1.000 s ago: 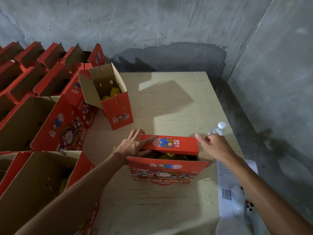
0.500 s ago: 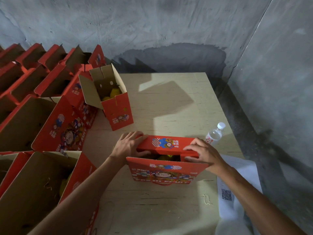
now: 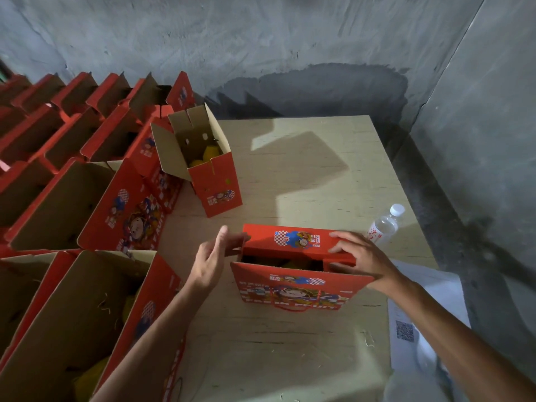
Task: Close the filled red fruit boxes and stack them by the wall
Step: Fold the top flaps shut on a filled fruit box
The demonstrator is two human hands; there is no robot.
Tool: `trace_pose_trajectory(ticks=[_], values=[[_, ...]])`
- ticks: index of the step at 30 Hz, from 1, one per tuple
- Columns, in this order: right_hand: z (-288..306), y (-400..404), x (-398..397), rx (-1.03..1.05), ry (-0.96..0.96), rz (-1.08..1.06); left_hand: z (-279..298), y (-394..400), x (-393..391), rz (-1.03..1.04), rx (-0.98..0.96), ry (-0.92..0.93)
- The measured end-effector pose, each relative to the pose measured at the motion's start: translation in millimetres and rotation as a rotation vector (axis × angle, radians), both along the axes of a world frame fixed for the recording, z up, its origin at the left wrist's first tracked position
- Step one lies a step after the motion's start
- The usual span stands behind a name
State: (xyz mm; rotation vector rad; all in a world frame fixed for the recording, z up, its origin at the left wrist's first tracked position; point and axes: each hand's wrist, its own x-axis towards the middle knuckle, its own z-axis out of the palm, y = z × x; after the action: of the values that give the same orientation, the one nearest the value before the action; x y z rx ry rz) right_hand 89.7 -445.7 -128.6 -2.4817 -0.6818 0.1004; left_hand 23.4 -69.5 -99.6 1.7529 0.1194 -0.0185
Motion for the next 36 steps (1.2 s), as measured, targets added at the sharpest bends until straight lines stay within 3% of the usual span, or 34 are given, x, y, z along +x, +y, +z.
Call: trace_pose_trajectory(ticks=[2,5,8,12,16,18,21,27,30,34,36], values=[[1,0,-1,-0.005,0.024,-0.006,-5,7,0,-0.063,-0.017,0.059],[-1,-1,-2,0.014,0.045,-0.014,-7,6,1,-0.213,0.156,0.131],[-4,-3,-3,0.043,0.067,-0.016,-3,-4,1,-0.345,0.182,0.16],[-7,-8,-3,0.042,0.085,-0.018,0,-7,-2,-0.326,0.129,0.173],[-4,-15,-8,-0.005,-0.158,-0.026,-11,-9,-9,-0.247,0.002,0.124],[-5,-16,-12,0.055,-0.171,-0.023,-19,-9,-12,-0.214,-0.091,0.131],[1,-13,-17,0.119,-0.14,0.004,-19,-8,-11,-0.171,-0.023,0.067],[23,-21,-22,0.111,0.011,0.046,-2,-4,2,-0.281,0.09,0.148],[26,-29,-32,0.052,0.176,-0.036,2,-1,10,-0.372,0.117,0.238],[35,-25,-45,0.354,0.572,-0.244,17,0,20,-0.452,0.113,0.335],[42,-20,-46,0.444,0.666,-0.272,23,2,18,-0.487,0.092,0.342]])
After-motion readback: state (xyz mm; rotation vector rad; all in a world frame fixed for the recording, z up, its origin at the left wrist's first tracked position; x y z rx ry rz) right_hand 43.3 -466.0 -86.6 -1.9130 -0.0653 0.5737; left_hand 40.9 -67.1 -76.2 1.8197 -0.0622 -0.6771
